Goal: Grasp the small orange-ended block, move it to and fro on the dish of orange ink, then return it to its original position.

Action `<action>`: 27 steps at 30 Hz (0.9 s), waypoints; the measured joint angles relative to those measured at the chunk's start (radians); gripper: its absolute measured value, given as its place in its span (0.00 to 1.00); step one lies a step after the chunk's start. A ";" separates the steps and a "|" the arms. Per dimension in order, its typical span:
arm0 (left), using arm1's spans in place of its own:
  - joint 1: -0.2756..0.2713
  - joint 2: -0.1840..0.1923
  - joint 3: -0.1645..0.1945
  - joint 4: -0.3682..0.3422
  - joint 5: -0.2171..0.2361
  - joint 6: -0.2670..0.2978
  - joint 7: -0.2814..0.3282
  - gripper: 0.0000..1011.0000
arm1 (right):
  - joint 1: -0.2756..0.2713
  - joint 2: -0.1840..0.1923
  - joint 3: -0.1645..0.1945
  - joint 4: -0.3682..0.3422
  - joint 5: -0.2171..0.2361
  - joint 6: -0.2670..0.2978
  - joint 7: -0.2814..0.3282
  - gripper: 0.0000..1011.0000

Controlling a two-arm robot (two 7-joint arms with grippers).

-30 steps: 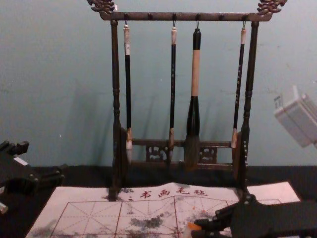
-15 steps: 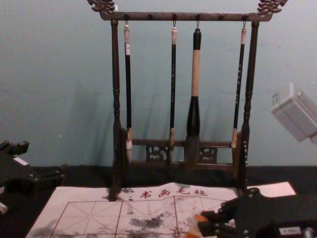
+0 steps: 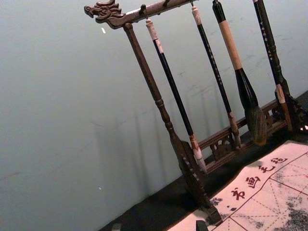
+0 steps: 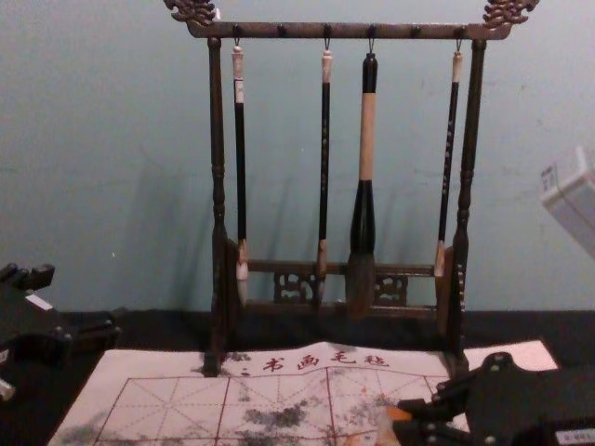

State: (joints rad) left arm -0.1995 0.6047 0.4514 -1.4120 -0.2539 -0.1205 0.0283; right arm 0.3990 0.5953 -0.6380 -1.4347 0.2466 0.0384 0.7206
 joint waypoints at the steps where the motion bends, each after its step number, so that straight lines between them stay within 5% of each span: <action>1: 0.000 0.000 0.000 0.000 0.000 0.000 0.000 0.99 | -0.002 0.002 0.000 -0.004 0.001 0.000 0.001 0.09; 27: 0.000 0.000 0.000 0.000 0.000 0.000 0.000 0.99 | 0.000 0.003 -0.036 -0.027 -0.006 0.002 0.032 0.09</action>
State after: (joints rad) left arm -0.1995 0.6047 0.4514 -1.4120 -0.2539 -0.1206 0.0283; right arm 0.3990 0.5983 -0.6744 -1.4619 0.2402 0.0402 0.7526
